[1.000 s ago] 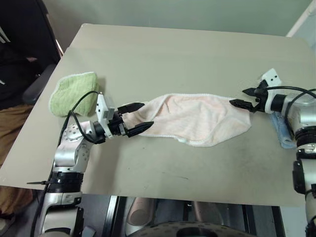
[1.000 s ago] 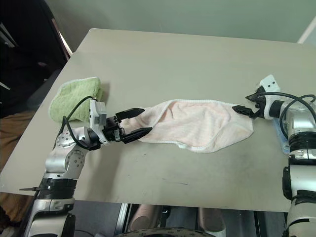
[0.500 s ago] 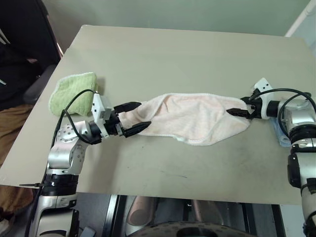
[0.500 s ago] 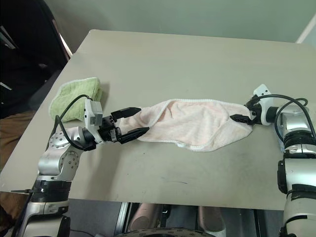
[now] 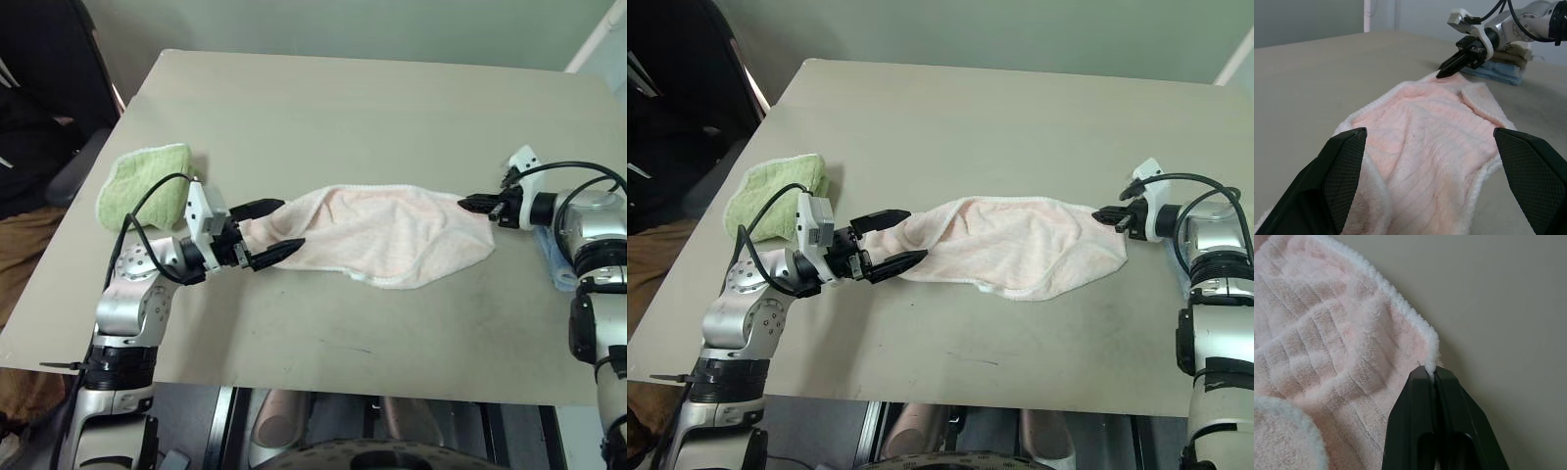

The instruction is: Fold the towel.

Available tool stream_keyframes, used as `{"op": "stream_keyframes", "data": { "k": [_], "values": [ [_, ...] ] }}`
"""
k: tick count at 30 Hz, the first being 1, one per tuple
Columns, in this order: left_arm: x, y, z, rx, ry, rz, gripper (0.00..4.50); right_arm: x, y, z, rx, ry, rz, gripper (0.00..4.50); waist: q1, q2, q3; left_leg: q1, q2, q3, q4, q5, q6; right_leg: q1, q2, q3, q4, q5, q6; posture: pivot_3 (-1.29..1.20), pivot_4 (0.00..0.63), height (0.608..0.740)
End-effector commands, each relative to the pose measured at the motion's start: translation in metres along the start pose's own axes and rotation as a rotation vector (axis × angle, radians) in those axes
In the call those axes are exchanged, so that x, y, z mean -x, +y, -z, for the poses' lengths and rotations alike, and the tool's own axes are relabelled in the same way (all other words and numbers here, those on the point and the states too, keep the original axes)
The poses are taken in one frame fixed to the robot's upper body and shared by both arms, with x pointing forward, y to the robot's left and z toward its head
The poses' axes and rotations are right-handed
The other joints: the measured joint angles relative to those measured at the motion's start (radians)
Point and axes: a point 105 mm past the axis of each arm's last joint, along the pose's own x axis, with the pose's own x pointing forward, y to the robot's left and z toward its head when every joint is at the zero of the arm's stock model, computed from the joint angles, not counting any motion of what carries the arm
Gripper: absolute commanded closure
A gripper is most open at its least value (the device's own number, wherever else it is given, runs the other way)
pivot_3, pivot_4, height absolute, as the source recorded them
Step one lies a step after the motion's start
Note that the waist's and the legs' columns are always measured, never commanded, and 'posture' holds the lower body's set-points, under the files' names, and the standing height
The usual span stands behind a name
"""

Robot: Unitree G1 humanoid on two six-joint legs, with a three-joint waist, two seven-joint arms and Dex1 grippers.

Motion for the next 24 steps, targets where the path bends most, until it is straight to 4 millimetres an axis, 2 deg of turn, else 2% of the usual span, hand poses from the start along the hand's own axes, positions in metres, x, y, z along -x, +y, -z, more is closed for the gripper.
{"op": "stream_keyframes", "data": {
  "k": [1,5,8,10,12,15,18,24],
  "values": [
    [-0.003,-0.001,-0.013,-0.043,-0.018,0.012,0.00,0.006,-0.001,-0.017,0.065,-0.040,-0.010,4.49,0.000,0.000,0.000,0.000,0.000,0.000,0.000,0.000,0.000,0.000,0.000,0.000,0.000,0.000,0.000,0.00,0.150,0.740],
    [-0.003,0.006,-0.015,-0.058,-0.016,-0.011,0.00,0.014,-0.003,-0.033,0.124,-0.087,0.021,4.49,0.000,0.000,0.000,0.000,0.000,0.000,0.000,0.000,0.000,0.000,0.000,0.000,0.000,0.000,0.000,0.00,0.150,0.740],
    [-0.006,0.018,-0.014,-0.110,0.015,-0.070,0.00,0.027,0.002,-0.062,0.201,-0.184,0.037,4.49,0.002,0.001,0.000,0.000,0.000,0.000,0.000,0.001,-0.001,0.000,0.000,0.000,0.000,0.000,0.000,0.00,0.150,0.740],
    [-0.008,0.028,-0.009,-0.138,0.033,-0.134,0.00,0.036,0.011,-0.081,0.262,-0.249,0.057,4.49,0.001,0.001,0.000,0.000,0.000,0.000,0.000,0.001,-0.001,0.000,0.000,0.000,0.000,0.000,0.000,0.00,0.150,0.740],
    [-0.008,0.034,-0.006,-0.131,0.029,-0.177,0.00,0.041,0.021,-0.091,0.291,-0.290,0.068,4.49,-0.001,0.001,0.000,0.001,0.000,0.000,-0.001,0.001,-0.001,0.000,0.000,0.000,-0.001,0.000,-0.001,0.00,0.150,0.740],
    [-0.008,0.034,0.012,-0.132,0.084,-0.179,0.00,0.048,0.042,-0.106,0.340,-0.349,0.078,4.49,-0.001,0.001,0.000,0.001,0.000,0.000,-0.002,0.003,0.000,0.000,0.000,0.000,-0.001,0.000,-0.001,0.00,0.150,0.740],
    [-0.008,0.036,0.019,-0.110,0.089,-0.184,0.00,0.050,0.056,-0.109,0.360,-0.357,0.085,4.49,-0.002,0.000,0.000,0.001,0.000,0.000,-0.004,0.005,0.002,0.000,0.000,0.000,-0.002,0.000,-0.001,0.00,0.150,0.740],
    [-0.010,0.038,0.024,-0.099,0.066,-0.163,0.00,0.050,0.068,-0.109,0.380,-0.354,0.105,4.49,-0.002,0.000,0.001,0.002,0.000,0.000,-0.006,0.010,0.007,0.000,0.000,0.000,-0.002,-0.001,0.000,0.00,0.150,0.740]
  ]
}}
